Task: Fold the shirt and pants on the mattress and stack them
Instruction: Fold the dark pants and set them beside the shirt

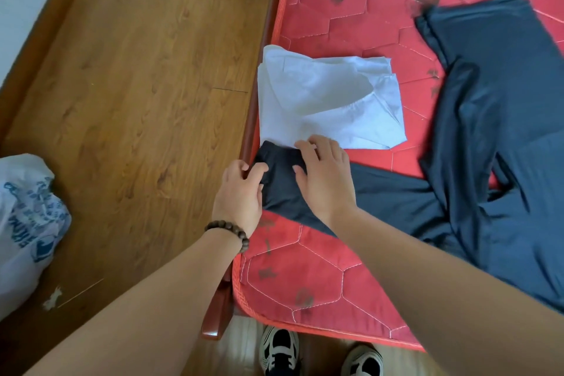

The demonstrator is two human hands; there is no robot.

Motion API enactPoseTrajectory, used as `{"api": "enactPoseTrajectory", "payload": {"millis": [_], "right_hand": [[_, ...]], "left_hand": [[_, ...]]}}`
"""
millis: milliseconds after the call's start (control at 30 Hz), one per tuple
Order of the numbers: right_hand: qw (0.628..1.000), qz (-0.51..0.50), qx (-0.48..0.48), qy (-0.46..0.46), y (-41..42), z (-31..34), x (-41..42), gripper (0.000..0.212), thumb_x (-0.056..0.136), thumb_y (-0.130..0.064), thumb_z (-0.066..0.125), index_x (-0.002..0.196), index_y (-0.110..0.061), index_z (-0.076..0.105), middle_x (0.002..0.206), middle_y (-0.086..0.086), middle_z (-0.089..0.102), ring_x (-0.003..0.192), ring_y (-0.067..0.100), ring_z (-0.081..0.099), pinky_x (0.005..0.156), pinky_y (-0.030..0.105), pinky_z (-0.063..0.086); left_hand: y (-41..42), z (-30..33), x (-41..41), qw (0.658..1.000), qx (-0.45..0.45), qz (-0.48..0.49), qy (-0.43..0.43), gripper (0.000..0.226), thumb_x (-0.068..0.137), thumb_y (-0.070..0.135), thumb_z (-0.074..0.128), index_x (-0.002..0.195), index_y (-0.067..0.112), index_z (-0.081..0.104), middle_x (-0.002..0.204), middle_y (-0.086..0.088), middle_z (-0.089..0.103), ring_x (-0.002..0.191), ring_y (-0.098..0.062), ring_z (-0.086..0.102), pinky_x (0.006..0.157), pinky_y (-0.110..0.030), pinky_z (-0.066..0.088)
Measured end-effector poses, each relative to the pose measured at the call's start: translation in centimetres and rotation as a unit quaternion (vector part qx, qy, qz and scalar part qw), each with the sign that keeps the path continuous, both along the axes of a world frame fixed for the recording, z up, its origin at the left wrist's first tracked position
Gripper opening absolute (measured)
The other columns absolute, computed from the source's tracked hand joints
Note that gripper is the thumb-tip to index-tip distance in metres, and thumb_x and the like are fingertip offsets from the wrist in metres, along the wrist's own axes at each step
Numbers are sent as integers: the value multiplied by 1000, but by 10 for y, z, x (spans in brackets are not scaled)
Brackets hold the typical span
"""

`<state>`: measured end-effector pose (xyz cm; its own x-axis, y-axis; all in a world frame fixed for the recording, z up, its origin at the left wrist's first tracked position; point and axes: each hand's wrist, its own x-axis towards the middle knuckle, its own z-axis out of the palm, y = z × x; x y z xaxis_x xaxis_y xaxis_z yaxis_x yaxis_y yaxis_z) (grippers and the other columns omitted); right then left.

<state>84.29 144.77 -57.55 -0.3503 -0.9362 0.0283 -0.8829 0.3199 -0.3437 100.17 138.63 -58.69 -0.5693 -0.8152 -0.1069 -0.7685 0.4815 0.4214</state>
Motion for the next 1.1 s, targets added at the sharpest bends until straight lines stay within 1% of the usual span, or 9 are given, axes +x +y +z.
{"api": "enactPoseTrajectory", "payload": {"millis": [167,333,467,600,700,767,900,967,1100], "right_hand": [[997,53,50,16,48,-20,0,48,95,-26,53,140,-12,47,148,10,41,141,30,31,115,54,22],[992,59,107,24,63,-30,7,53,100,-38,35,150,-20,30,158,4,24,147,26,18,117,57,11],[988,57,142,28,63,-35,10,57,101,-44,18,154,-25,12,162,0,8,149,22,2,118,53,-3],[993,32,109,29,69,-29,4,57,100,-38,23,153,-16,20,161,2,14,149,22,9,118,54,5],[990,-17,134,47,89,-34,-12,60,99,-39,20,153,-14,15,161,2,8,149,19,3,119,53,3],[981,-52,176,62,108,-39,-29,62,99,-47,11,152,-18,1,161,1,-4,148,18,-7,118,52,-7],[975,-80,204,43,135,-38,-53,63,96,-52,2,150,-22,-12,160,0,-13,145,16,-19,118,46,-11],[982,-70,176,26,141,-26,-60,63,98,-48,5,151,-16,-4,161,3,-6,147,17,-14,120,42,-6],[984,-171,40,-8,148,3,-98,48,97,-22,46,142,-4,42,150,15,37,138,33,36,115,46,29]], "left_hand": [[-10,-3,-3,995,94,42,-6,41,96,23,36,134,15,49,111,1,40,91,-19,48,74,-27,36],[-14,5,14,998,42,41,-18,51,91,0,45,140,16,46,136,-8,39,85,-14,51,72,-26,45],[-7,10,6,991,-95,11,-89,44,82,5,59,125,13,59,132,-21,46,110,-38,50,89,-50,43],[24,14,-33,990,-70,-123,-3,39,77,-4,64,116,1,64,128,-21,54,119,-38,51,98,-47,46],[51,0,-68,976,13,-216,-21,48,95,9,49,142,7,41,154,-9,31,143,-23,26,119,-35,20],[61,-13,-81,970,16,-229,-77,53,102,30,30,152,16,18,161,-2,8,148,-17,1,120,-33,0],[72,-26,-79,965,-42,-191,-172,60,98,49,13,151,31,-7,161,4,-6,148,-23,-10,119,-46,-7],[77,-21,-83,969,-39,-157,-185,62,96,49,15,151,32,-7,162,2,-6,148,-24,-9,118,-49,-6],[90,4,-115,972,-38,-159,-169,62,97,39,29,153,16,11,162,-5,2,148,-24,-4,119,-49,-3]]}}
